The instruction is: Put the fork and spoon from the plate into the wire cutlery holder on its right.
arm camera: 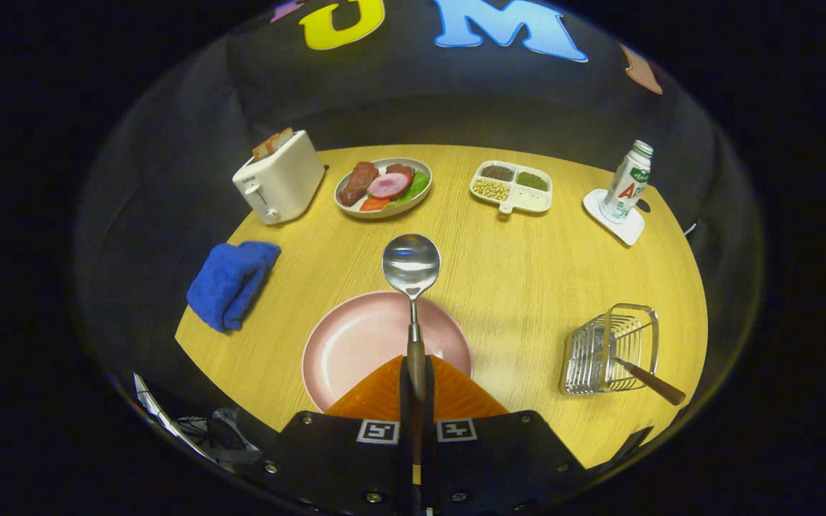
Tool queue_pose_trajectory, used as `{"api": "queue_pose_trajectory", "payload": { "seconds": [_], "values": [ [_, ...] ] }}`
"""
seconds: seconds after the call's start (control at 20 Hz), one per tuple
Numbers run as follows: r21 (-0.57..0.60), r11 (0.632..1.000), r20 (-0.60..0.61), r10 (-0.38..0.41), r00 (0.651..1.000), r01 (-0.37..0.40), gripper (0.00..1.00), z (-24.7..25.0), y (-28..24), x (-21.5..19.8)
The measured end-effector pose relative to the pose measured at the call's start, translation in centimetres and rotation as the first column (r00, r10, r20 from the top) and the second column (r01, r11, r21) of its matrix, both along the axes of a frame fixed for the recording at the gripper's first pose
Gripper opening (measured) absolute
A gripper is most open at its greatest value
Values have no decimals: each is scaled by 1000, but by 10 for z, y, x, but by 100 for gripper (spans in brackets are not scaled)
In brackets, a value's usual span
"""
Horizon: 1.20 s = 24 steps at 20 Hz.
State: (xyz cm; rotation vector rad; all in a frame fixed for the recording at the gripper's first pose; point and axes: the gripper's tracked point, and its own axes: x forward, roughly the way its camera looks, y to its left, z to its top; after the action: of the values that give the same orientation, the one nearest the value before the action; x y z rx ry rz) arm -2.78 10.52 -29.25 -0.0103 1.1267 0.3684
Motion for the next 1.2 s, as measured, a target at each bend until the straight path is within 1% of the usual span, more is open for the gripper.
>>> {"api": "queue_pose_trajectory", "payload": {
  "seconds": [0.25,0.45,0.7,0.9,1.2],
  "values": [
    [-11,991,50,-129,990,130,5,19,-56,19],
    [-34,977,62,-210,976,212,5,22,-98,14],
    [-59,953,57,-293,954,296,5,19,-143,5],
    [-85,943,32,-322,946,323,5,12,-168,-5],
    [-119,946,-31,-308,951,302,5,-3,-181,-25]
  ]
}}
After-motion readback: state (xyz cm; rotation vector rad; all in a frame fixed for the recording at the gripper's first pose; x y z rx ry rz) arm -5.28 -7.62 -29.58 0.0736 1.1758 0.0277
